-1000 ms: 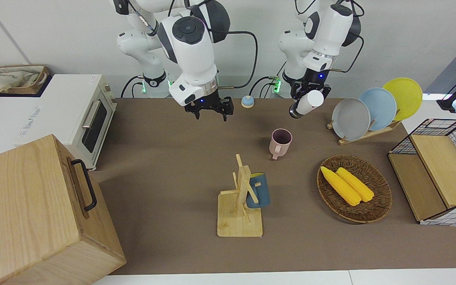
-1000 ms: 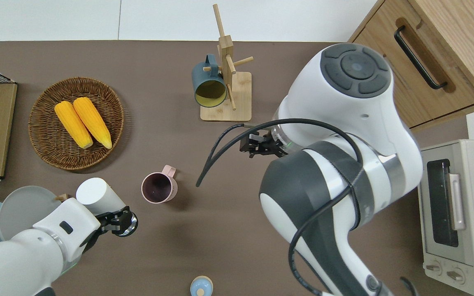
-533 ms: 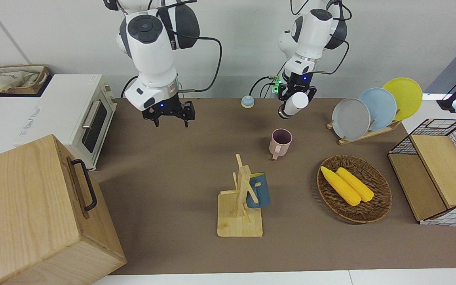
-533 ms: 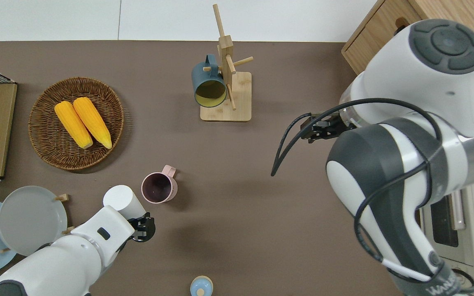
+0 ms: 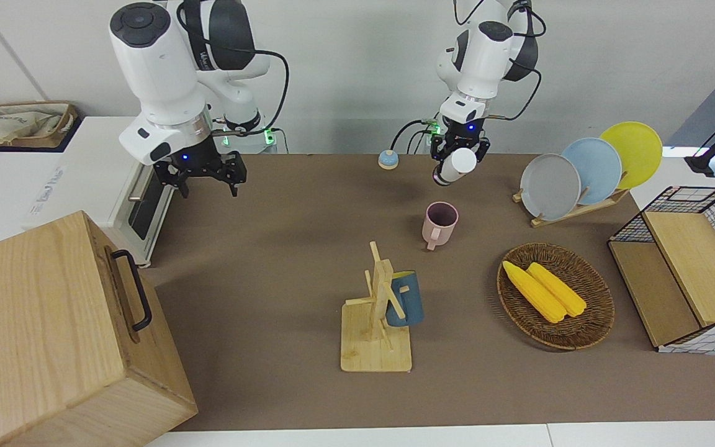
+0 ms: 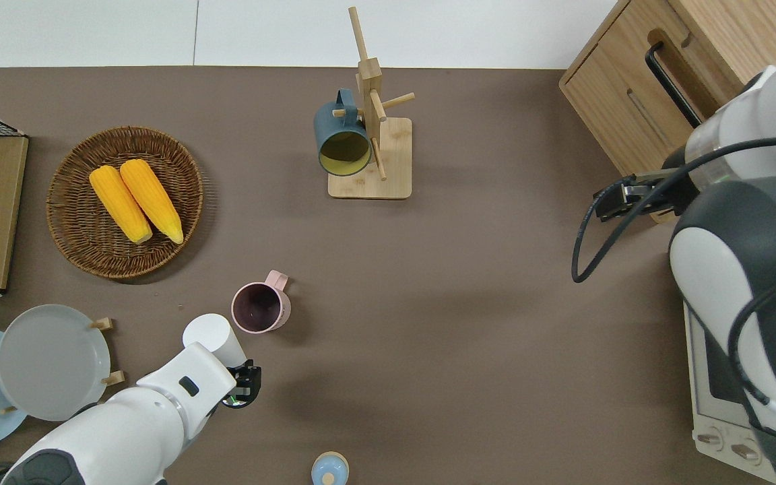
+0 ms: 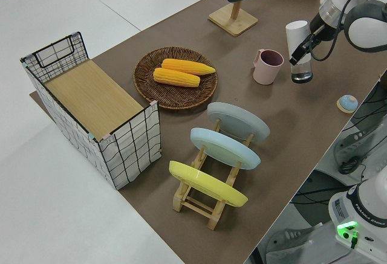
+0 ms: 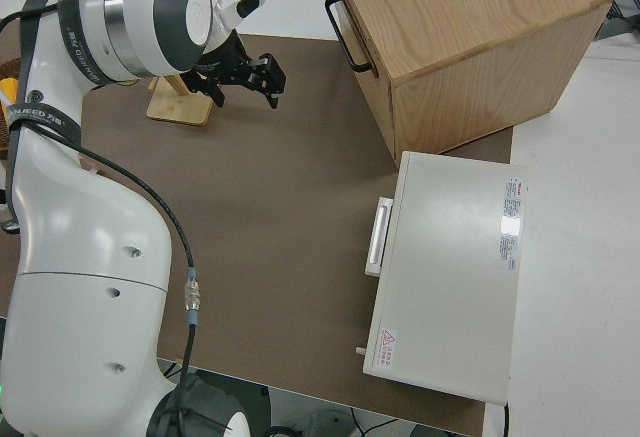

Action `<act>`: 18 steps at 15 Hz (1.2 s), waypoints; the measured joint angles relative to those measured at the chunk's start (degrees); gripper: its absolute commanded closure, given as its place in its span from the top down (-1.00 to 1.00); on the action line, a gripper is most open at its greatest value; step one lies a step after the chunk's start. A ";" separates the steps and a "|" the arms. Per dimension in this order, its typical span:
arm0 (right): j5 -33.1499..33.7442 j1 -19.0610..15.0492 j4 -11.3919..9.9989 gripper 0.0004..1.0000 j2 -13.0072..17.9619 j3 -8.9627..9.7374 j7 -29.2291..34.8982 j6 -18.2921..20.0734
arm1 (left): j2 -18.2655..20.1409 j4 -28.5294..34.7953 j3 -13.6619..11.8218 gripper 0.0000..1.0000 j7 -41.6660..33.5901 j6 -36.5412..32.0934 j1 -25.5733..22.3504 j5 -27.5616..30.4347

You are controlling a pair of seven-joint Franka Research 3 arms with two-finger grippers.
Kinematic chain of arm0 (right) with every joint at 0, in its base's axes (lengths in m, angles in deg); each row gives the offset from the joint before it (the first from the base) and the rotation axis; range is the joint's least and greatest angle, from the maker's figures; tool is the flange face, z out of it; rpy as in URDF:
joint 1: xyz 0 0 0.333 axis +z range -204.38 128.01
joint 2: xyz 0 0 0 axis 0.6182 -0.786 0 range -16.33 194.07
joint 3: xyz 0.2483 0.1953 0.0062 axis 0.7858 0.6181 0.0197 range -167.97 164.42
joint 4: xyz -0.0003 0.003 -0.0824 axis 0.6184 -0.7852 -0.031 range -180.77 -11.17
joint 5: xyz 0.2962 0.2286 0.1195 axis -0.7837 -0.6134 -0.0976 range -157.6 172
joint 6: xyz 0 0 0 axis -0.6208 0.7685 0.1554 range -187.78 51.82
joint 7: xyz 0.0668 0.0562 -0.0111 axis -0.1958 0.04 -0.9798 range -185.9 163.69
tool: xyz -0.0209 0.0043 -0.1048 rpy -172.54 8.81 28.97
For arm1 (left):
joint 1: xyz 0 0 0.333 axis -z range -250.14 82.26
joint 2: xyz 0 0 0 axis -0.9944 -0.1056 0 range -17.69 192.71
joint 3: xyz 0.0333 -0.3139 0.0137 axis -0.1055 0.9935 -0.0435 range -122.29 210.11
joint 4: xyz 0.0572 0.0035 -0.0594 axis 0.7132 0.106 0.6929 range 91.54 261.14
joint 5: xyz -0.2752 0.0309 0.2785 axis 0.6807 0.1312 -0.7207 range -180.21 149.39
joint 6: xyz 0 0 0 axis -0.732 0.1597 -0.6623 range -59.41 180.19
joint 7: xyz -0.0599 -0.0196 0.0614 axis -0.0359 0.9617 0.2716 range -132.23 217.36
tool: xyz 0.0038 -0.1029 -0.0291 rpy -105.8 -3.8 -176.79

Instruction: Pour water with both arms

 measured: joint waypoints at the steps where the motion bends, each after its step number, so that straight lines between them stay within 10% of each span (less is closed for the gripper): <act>1: 0.05 -0.89 -0.16 0.98 0.34 0.01 -1.16 0.00 | -0.08 0.07 0.35 -1.00 0.01 -0.66 0.00 0.00; 18: 1.80 -5.04 -0.75 0.98 2.47 0.25 -8.79 0.09 | -7.75 -4.88 1.45 -1.00 3.46 -7.65 -0.61 -0.24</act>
